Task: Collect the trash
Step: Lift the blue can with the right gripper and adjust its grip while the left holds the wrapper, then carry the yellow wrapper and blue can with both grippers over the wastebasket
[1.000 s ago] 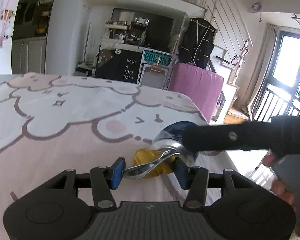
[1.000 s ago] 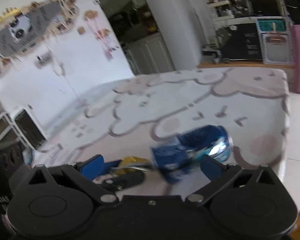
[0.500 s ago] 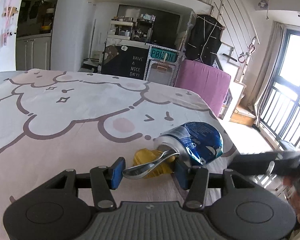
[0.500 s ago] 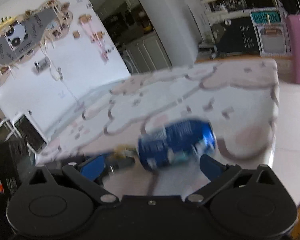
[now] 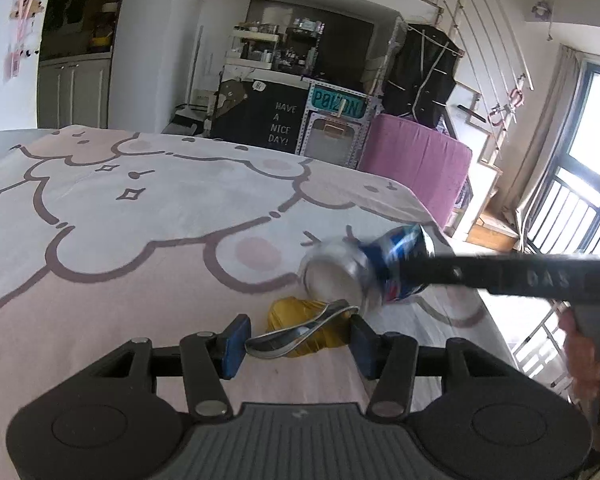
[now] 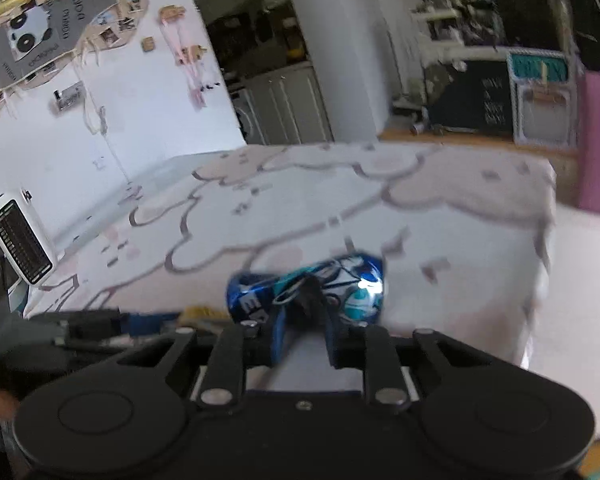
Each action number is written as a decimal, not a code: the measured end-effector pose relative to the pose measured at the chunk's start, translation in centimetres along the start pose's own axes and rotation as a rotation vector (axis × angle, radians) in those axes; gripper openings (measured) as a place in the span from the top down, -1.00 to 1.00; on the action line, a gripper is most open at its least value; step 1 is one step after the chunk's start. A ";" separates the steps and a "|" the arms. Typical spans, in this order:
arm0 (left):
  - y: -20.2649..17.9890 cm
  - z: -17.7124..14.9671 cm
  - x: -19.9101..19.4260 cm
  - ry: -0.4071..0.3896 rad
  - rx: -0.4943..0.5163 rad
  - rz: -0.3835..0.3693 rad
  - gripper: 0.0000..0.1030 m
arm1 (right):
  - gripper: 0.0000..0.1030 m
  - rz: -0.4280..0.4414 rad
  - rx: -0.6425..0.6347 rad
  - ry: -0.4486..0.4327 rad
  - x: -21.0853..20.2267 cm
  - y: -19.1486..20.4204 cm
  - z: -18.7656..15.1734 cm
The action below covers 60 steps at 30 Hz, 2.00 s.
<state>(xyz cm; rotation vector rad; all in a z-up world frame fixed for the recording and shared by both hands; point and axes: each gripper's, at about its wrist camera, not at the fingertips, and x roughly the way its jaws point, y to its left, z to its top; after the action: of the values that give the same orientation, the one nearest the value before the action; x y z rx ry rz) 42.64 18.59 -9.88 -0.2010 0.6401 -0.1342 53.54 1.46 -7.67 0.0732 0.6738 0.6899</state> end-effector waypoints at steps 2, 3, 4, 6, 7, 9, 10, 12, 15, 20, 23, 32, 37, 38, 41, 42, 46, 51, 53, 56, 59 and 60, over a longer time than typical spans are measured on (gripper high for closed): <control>0.5 0.7 0.6 0.002 -0.013 0.009 -0.04 | 0.58 0.001 -0.031 0.005 1.6 0.2 1.5; 0.8 1.1 0.9 0.002 -0.021 0.014 -0.04 | 0.58 0.002 -0.042 0.012 2.4 0.2 2.2; 1.1 1.5 1.2 0.002 -0.026 0.018 -0.04 | 0.58 0.005 -0.053 0.019 3.2 0.2 2.8; 1.6 2.3 1.8 0.003 -0.032 0.030 -0.04 | 0.58 0.009 -0.067 0.031 4.3 0.1 3.7; 1.8 2.6 2.0 0.001 -0.033 0.035 -0.04 | 0.57 0.010 -0.070 0.034 4.7 -0.1 4.2; 2.2 3.4 2.4 -0.005 -0.035 0.048 -0.04 | 0.51 0.014 -0.063 0.033 4.9 -0.3 4.8; 2.4 3.7 2.6 -0.008 -0.042 0.051 -0.04 | 0.39 0.012 -0.053 0.028 4.9 -0.4 5.1; 2.9 4.3 3.0 -0.010 -0.059 0.057 -0.04 | 0.11 0.005 -0.017 0.013 4.6 -0.8 5.4; 3.6 4.9 3.8 -0.015 -0.083 0.069 -0.04 | -0.82 -0.079 0.039 -0.032 4.4 -0.9 5.7; 3.8 4.9 5.2 0.016 -0.095 0.062 -0.04 | -0.97 -0.123 0.093 0.013 6.6 -0.6 6.1; 3.8 4.6 5.9 0.033 -0.102 0.046 -0.04 | -0.97 -0.148 0.112 0.056 8.4 -0.1 6.6; 4.0 4.2 6.0 0.030 -0.134 0.032 -0.04 | -0.99 -0.285 -0.056 0.154 12.5 3.1 8.7; 4.3 4.1 5.7 0.033 -0.133 0.044 -0.04 | -0.81 -0.331 -0.108 0.219 13.5 3.2 8.2; 4.4 4.0 5.6 0.035 -0.132 0.050 -0.04 | -0.77 -0.342 -0.108 0.225 13.6 3.1 8.1; 4.6 4.0 5.3 0.035 -0.136 0.065 -0.03 | -0.75 -0.322 -0.113 0.225 13.2 2.7 7.9; 4.6 4.1 5.1 0.033 -0.139 0.071 -0.03 | -0.75 -0.315 -0.120 0.225 13.1 2.7 7.9; 4.5 4.5 4.2 0.023 -0.134 0.095 -0.03 | -0.74 -0.268 -0.120 0.221 11.9 2.5 7.8; 3.4 5.0 2.7 0.017 -0.127 0.108 -0.03 | -0.74 -0.233 -0.093 0.182 9.1 2.1 7.9; 2.8 5.2 2.0 0.016 -0.119 0.111 -0.03 | -0.74 -0.224 -0.074 0.164 7.7 1.8 7.9; 1.6 5.4 1.0 0.013 -0.112 0.114 -0.03 | -0.74 -0.215 -0.064 0.144 5.4 1.5 7.8; 0.1 5.4 0.3 0.013 -0.107 0.110 -0.03 | -0.74 -0.213 -0.055 0.122 2.9 1.0 7.5; -0.5 5.4 0.1 0.012 -0.103 0.106 -0.03 | -0.74 -0.216 -0.053 0.115 2.1 0.7 7.4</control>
<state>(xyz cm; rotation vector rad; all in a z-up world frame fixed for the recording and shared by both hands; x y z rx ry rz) 45.90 18.83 -5.59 -0.2651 0.6690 0.0001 58.75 4.46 -2.81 -0.0875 0.7608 0.5061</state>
